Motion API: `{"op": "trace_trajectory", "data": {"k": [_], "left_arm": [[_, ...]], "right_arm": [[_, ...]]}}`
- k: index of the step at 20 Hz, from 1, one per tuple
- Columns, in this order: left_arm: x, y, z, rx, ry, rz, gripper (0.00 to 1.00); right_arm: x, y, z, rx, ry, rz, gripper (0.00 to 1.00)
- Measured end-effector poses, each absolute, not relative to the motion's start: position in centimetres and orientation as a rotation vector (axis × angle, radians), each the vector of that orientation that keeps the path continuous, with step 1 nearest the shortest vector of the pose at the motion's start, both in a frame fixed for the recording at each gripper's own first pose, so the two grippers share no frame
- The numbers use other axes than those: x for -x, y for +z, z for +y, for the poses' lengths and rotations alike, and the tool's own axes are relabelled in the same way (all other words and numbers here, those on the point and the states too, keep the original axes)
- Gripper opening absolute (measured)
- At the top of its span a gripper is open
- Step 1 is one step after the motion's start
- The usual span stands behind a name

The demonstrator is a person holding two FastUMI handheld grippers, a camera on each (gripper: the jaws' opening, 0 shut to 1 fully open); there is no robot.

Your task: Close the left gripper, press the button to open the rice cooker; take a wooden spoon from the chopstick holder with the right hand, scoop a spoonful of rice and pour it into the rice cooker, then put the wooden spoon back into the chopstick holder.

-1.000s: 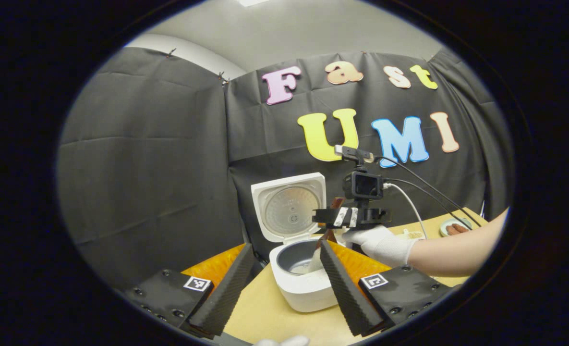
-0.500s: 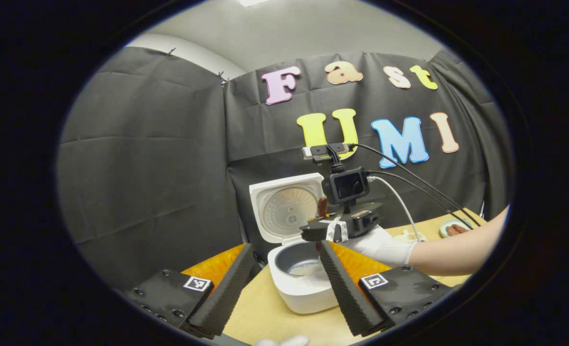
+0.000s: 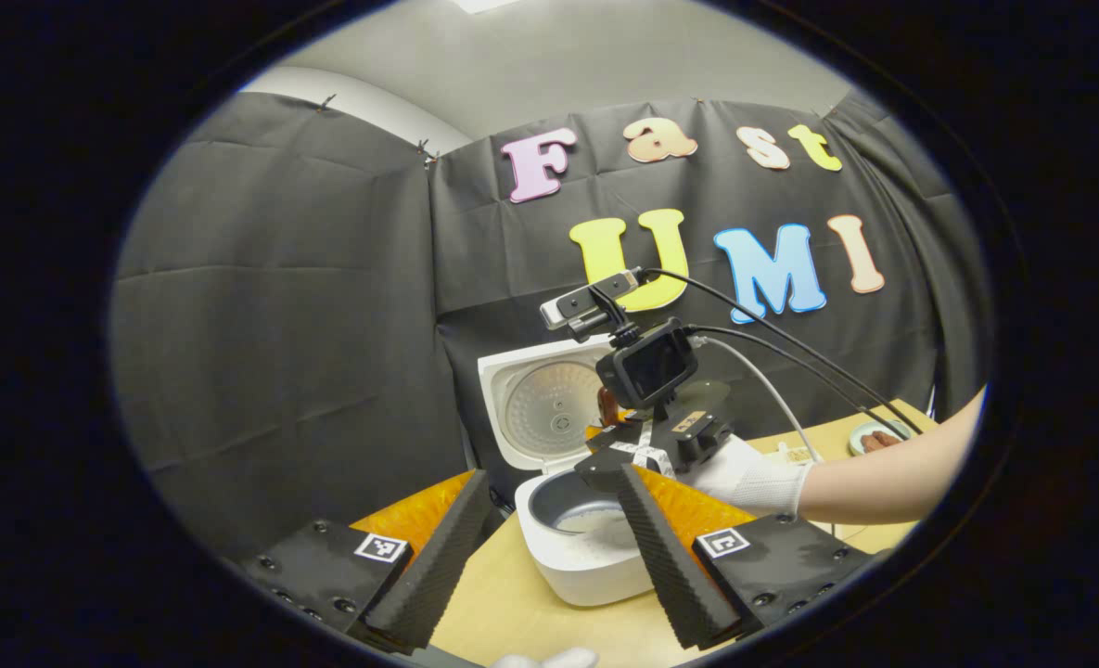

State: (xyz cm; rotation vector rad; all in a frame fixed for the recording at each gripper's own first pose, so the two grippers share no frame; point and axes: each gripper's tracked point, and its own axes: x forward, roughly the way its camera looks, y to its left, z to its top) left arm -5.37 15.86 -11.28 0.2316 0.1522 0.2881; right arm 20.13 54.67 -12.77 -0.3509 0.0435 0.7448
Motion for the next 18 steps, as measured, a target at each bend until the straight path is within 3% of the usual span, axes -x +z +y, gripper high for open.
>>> {"op": "trace_trajectory", "data": {"k": [11, 14, 18], "left_arm": [[5.7, -10.7, 15.2, -0.198, 0.278, 0.149, 0.99], [5.5, -10.0, 14.2, -0.2, 0.263, 0.133, 0.95], [5.0, -9.0, 11.7, -0.2, 0.219, 0.115, 0.99]], "right_arm": [[-21.7, -12.2, 51.0, -0.362, 0.713, 0.446, 0.15], [-22.1, -11.5, 48.4, -0.468, 0.676, 0.476, 0.15], [-23.1, -10.5, 42.3, -0.468, 0.589, 0.429, 0.15]]}}
